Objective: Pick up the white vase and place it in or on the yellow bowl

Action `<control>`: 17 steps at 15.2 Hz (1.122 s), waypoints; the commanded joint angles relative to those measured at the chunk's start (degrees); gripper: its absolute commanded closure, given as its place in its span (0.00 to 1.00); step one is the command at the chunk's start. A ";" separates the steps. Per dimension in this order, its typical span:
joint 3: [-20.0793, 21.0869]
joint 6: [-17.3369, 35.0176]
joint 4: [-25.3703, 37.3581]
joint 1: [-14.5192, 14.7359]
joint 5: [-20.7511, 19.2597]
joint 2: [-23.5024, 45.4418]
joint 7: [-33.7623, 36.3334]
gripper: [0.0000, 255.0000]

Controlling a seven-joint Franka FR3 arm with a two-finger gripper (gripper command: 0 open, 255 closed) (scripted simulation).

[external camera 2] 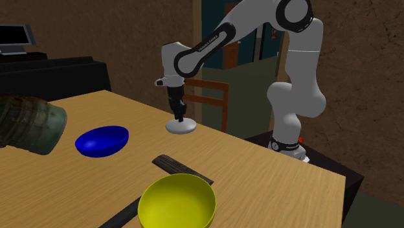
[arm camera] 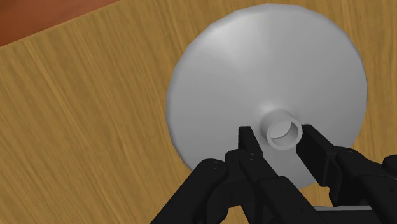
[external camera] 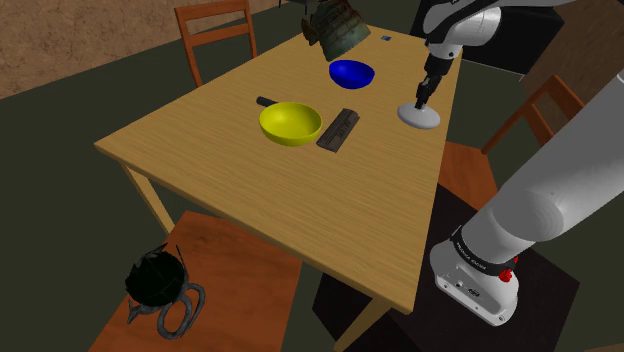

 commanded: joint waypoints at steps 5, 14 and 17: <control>-0.01 -0.02 0.00 -0.01 -0.03 -0.01 0.01 1.00; 0.20 -4.56 2.31 0.08 -1.62 -2.64 1.23 1.00; 0.35 -6.87 3.63 0.11 -2.25 -3.77 1.73 1.00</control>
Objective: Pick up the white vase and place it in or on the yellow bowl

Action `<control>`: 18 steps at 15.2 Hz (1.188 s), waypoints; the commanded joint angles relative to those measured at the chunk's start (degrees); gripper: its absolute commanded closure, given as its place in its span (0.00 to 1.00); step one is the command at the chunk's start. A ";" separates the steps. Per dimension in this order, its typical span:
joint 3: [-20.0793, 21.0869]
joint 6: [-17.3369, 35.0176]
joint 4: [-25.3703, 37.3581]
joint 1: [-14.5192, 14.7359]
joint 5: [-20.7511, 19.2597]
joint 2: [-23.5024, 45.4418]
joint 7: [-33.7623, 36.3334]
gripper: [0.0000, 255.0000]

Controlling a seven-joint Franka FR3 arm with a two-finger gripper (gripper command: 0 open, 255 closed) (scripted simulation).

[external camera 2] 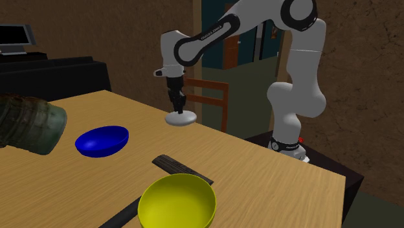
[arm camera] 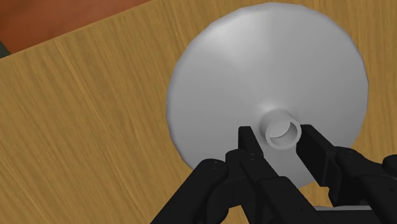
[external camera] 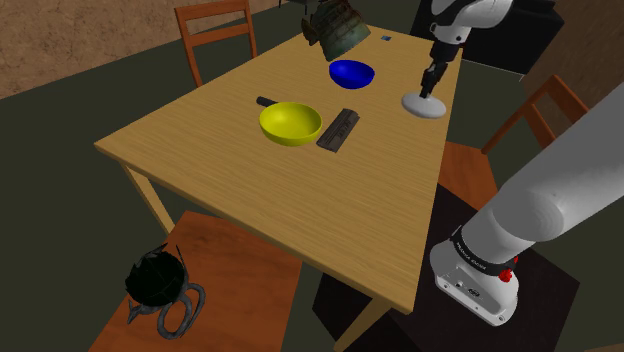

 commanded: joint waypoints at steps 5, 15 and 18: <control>0.32 -4.47 2.78 0.06 -1.00 -1.93 0.79 1.00; 0.91 -12.14 8.59 0.20 -1.89 -4.05 1.60 1.00; 1.86 -13.10 8.89 0.82 -2.03 -4.75 3.19 1.00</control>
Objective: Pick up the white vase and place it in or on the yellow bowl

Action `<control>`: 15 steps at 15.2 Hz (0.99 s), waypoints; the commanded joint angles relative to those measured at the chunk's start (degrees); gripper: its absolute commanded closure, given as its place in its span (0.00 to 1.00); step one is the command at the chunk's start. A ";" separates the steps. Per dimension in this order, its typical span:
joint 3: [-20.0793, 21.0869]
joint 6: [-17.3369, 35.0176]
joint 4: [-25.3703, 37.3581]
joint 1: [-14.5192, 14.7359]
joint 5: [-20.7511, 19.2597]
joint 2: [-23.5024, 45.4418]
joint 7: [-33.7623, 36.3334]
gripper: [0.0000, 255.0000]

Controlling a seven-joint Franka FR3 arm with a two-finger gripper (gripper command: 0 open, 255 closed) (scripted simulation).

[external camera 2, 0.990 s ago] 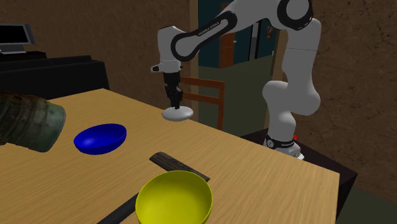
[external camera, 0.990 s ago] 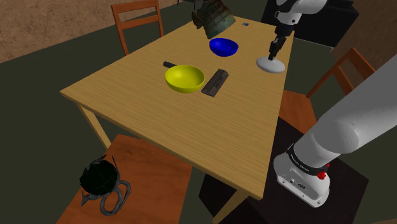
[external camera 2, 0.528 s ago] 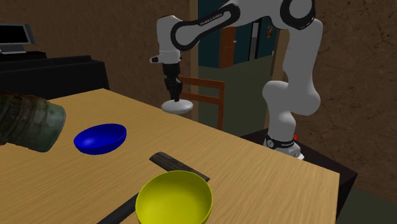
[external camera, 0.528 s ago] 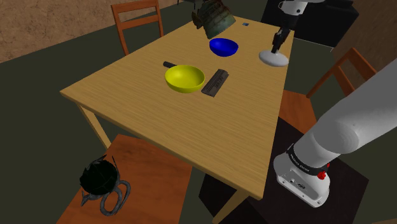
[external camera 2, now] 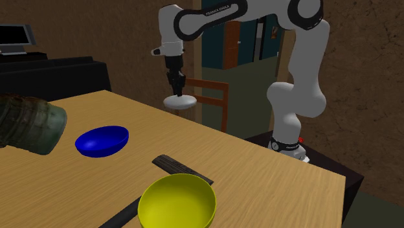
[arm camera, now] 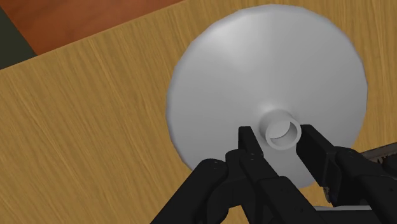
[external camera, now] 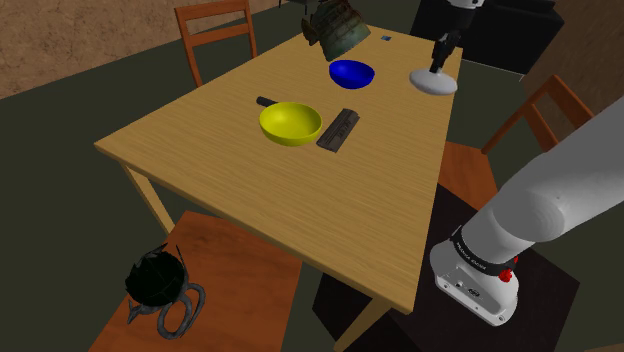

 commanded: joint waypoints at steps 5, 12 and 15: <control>4.86 -0.81 -1.12 3.28 0.28 -1.89 8.11 1.00; 10.62 -1.60 -0.14 7.50 1.92 -1.54 17.48 1.00; 12.90 -1.99 1.24 9.32 2.82 -0.50 21.24 1.00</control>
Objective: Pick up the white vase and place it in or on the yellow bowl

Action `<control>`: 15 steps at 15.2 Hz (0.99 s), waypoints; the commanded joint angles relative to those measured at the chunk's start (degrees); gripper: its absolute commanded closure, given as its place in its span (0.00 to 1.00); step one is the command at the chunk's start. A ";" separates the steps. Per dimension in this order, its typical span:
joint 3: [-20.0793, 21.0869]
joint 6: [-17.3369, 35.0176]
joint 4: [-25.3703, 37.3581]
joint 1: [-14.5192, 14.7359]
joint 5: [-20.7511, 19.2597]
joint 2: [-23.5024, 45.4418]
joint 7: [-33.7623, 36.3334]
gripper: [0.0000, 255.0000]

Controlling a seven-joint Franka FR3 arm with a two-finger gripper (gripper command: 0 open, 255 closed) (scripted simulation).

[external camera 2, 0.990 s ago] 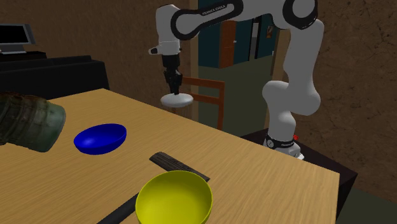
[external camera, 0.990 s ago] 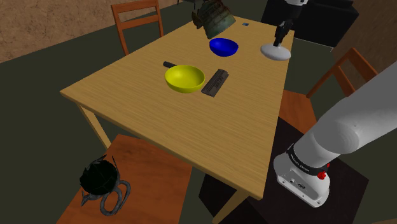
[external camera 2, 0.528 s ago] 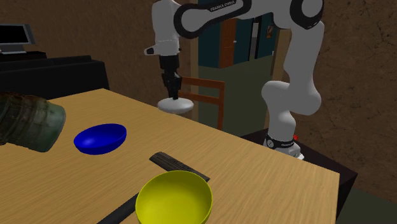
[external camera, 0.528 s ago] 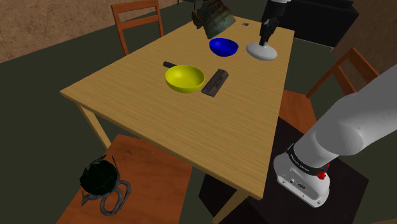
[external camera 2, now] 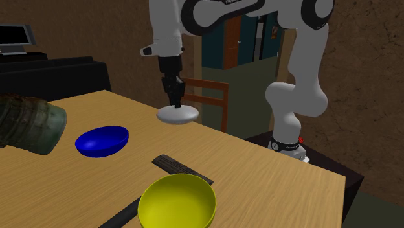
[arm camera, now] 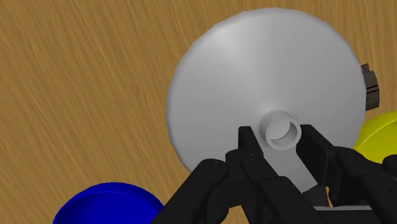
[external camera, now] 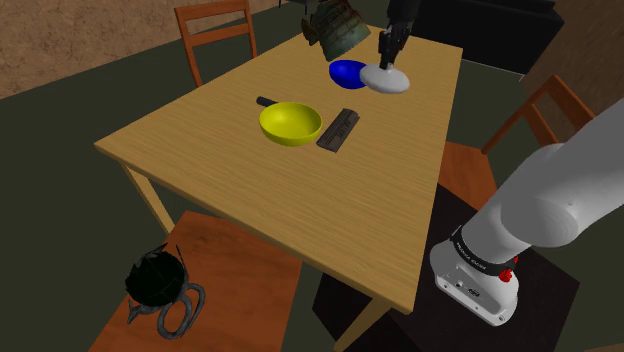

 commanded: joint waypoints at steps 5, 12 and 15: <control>4.58 -0.85 3.95 3.81 1.90 3.10 7.79 1.00; 8.88 -2.60 11.90 7.82 3.72 9.18 15.63 1.00; 10.49 -3.70 16.45 9.46 4.31 12.52 18.82 1.00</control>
